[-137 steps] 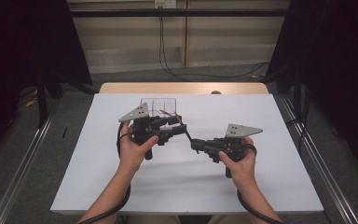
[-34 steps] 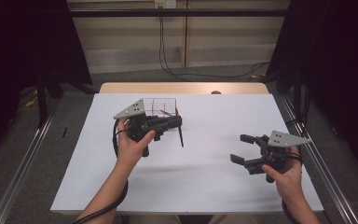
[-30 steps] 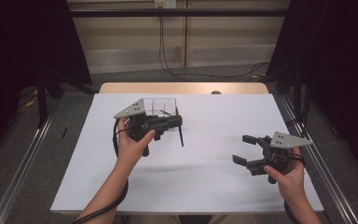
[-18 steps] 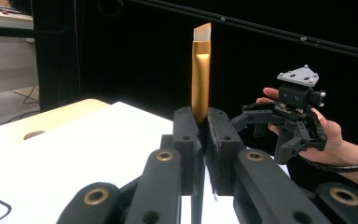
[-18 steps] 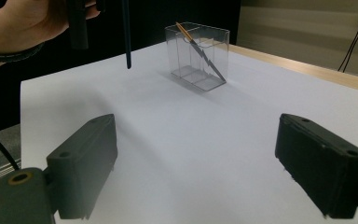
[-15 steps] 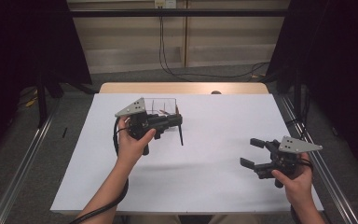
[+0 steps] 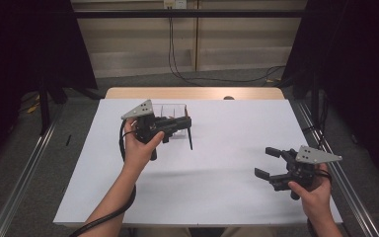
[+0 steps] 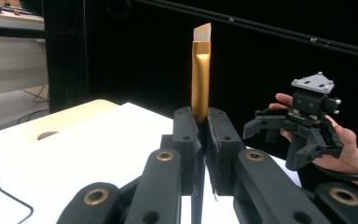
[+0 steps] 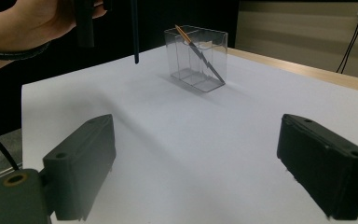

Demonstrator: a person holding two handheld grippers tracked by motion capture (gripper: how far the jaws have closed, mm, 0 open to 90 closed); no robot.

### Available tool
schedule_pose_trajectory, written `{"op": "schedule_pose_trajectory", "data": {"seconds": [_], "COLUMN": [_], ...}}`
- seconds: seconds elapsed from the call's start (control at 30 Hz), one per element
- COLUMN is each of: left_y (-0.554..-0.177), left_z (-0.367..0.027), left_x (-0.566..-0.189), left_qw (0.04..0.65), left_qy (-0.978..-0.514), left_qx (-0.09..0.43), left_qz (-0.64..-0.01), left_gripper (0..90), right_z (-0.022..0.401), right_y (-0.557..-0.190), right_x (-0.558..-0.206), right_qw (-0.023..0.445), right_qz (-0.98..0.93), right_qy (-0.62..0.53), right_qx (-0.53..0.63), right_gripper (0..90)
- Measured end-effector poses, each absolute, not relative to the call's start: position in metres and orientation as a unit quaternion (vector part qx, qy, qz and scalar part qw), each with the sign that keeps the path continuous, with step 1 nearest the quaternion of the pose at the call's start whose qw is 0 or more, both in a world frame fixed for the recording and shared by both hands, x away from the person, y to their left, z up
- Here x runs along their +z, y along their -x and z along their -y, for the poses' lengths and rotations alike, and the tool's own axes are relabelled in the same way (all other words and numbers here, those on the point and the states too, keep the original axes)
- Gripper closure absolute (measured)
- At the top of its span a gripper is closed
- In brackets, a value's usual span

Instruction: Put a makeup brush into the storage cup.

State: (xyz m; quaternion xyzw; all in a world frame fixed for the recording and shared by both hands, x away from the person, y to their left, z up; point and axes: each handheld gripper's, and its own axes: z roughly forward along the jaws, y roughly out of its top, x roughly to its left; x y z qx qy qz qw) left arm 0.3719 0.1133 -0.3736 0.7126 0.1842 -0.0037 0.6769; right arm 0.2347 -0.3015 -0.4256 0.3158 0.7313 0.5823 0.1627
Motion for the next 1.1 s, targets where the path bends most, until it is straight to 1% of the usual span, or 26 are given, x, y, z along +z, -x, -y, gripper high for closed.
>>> {"op": "schedule_pose_trajectory", "data": {"seconds": [1.1], "left_y": [-0.414], "left_z": [-0.114], "left_x": [-0.352], "left_qw": [0.664], "left_qy": [-0.713], "left_qx": [0.057], "left_qz": [-0.219], "left_gripper": [83.4], "right_z": [0.303], "right_y": [-0.235], "right_x": [-0.428], "right_qw": [0.155], "right_qz": [-0.737], "right_qy": [-0.307], "right_qx": [0.582], "right_gripper": [7.2]}}
